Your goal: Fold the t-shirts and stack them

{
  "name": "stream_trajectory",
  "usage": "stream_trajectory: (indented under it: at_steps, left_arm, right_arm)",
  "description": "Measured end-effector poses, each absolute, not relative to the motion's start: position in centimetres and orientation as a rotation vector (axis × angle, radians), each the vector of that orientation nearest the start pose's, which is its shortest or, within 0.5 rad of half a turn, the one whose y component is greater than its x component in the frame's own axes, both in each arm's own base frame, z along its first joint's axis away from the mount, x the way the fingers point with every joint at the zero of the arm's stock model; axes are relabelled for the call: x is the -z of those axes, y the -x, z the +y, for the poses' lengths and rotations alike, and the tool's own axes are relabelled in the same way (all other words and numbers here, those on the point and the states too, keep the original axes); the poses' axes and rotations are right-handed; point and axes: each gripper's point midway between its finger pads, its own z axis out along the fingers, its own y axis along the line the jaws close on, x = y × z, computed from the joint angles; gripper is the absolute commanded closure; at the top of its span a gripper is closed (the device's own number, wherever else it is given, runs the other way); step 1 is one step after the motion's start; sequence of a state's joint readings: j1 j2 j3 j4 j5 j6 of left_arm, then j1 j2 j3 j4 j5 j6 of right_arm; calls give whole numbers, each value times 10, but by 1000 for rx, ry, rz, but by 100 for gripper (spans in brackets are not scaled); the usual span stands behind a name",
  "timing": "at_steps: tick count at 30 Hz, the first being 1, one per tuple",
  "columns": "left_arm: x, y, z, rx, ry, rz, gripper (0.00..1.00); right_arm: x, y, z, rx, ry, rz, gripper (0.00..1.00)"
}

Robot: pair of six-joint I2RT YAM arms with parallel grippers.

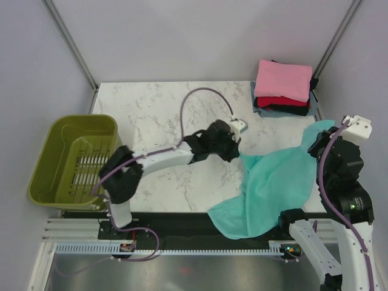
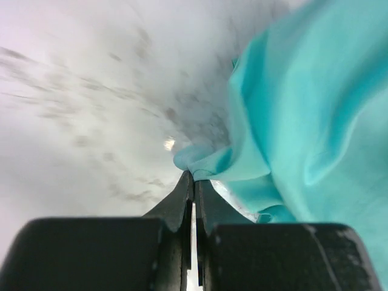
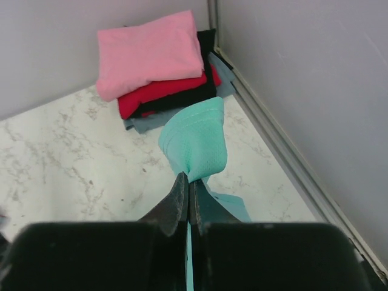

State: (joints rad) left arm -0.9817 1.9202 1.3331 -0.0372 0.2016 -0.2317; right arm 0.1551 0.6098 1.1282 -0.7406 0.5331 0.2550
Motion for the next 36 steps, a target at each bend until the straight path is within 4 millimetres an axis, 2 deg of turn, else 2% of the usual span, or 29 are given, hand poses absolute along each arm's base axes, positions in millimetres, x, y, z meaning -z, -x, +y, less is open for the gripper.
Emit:
stream_trajectory:
  at_steps: [2, 4, 5, 6, 7, 8, 10, 12, 13, 16, 19, 22, 25, 28, 30, 33, 34, 36]
  left_arm:
    - [-161, -273, -428, 799, -881, 2044, 98]
    - [-242, -288, -387, 715, -775, 1927, 98]
    - [-289, -289, -366, 687, -722, 1846, 98]
    - [-326, -284, -350, 677, -685, 1777, 98]
    - [-371, -274, -329, 671, -643, 1690, 98]
    - [-408, -262, -310, 673, -608, 1618, 98]
    - [-471, -234, -266, 676, -533, 1485, 98]
    - [-510, -209, -222, 658, -472, 1404, 98]
    - [-521, -200, -204, 651, -449, 1379, 98]
    - [-546, -172, -156, 632, -393, 1315, 98]
    - [-545, -153, -133, 624, -406, 1299, 98]
    - [-540, -138, -122, 633, -450, 1291, 98]
    - [-538, -131, -118, 638, -476, 1284, 98]
    - [-538, -131, -116, 614, -488, 1282, 98]
    - [-538, -137, -114, 567, -492, 1273, 98]
    - [-528, -161, -115, 435, -476, 1287, 98]
    - [-523, -169, -117, 396, -476, 1299, 98]
    - [-506, -197, -131, 286, -487, 1333, 98]
  right_arm:
    - [-358, -212, -40, 117, -439, 1669, 100]
    - [-375, -207, -35, 63, -424, 1625, 100]
    - [-387, -205, -33, 40, -419, 1594, 100]
    - [-399, -203, -31, 18, -414, 1564, 100]
    - [-413, -199, -30, -2, -410, 1530, 100]
    - [-427, -196, -29, -23, -405, 1493, 100]
    - [-452, -186, -28, -53, -394, 1429, 100]
    - [-475, -176, -26, -80, -368, 1370, 100]
    - [-485, -170, -25, -89, -352, 1346, 100]
    - [-515, -147, -22, -123, -306, 1257, 100]
    - [-546, -114, -23, -161, -277, 1140, 100]
    - [-569, -78, -23, -200, -247, 1021, 100]
    - [-588, -51, -20, -227, -203, 922, 100]
    - [-602, -42, -16, -244, -165, 870, 100]
    - [-610, -50, -10, -252, -139, 866, 100]
    - [-615, -91, 0, -255, -121, 917, 100]
    - [-613, -114, 4, -251, -119, 955, 100]
    - [-601, -175, 15, -240, -112, 1061, 100]
